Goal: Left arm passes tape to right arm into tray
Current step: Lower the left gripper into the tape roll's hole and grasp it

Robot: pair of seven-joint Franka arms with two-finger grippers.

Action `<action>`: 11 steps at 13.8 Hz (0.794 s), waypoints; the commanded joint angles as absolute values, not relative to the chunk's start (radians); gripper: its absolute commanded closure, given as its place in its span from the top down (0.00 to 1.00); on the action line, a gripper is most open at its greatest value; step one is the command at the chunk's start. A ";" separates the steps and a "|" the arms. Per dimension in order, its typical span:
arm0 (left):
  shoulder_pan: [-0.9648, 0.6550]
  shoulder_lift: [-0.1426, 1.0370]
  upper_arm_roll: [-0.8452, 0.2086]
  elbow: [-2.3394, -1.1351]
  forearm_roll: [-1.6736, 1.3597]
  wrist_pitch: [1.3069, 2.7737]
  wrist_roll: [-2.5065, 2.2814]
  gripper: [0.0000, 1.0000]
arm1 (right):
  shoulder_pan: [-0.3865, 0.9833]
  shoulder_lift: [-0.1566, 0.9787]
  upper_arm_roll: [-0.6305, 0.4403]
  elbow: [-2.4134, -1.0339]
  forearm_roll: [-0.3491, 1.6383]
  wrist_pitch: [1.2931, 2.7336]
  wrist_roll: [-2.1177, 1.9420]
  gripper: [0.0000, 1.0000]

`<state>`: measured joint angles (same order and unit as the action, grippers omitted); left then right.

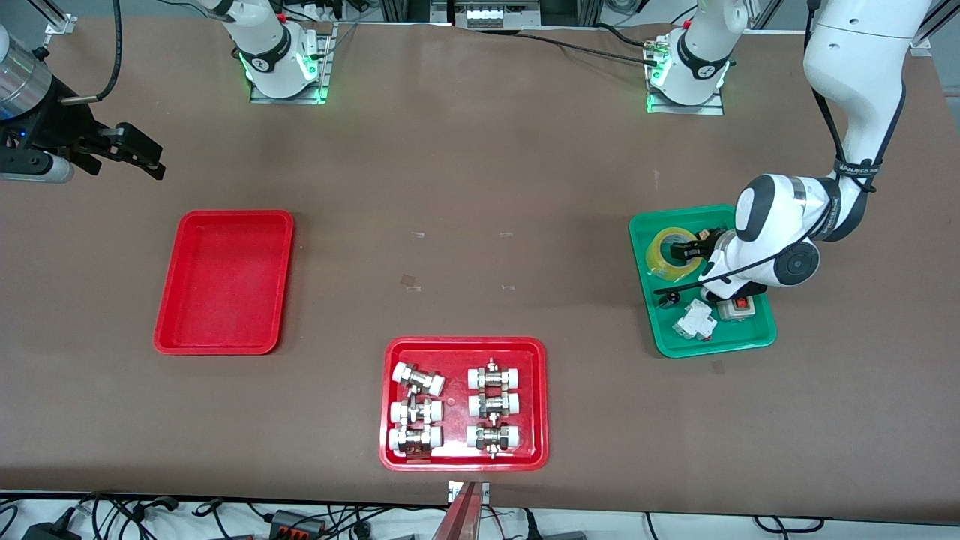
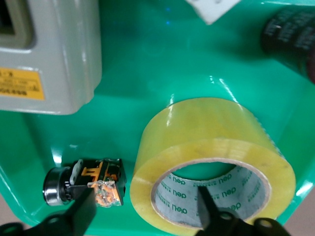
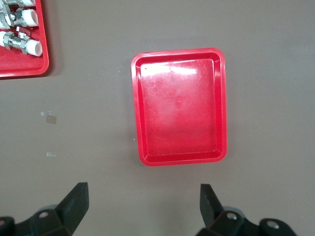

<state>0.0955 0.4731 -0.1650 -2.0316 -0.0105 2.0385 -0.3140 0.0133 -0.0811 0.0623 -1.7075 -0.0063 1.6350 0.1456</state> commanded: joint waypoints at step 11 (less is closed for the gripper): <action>0.068 0.370 -0.179 -1.811 0.032 1.697 -0.353 0.01 | 0.006 -0.100 0.064 -1.720 -0.002 1.628 0.143 1.00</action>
<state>0.0758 0.4455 -0.1717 -1.9012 0.0087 1.8506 -0.3635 0.0133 -0.0811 0.0623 -1.7076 -0.0063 1.6330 0.1456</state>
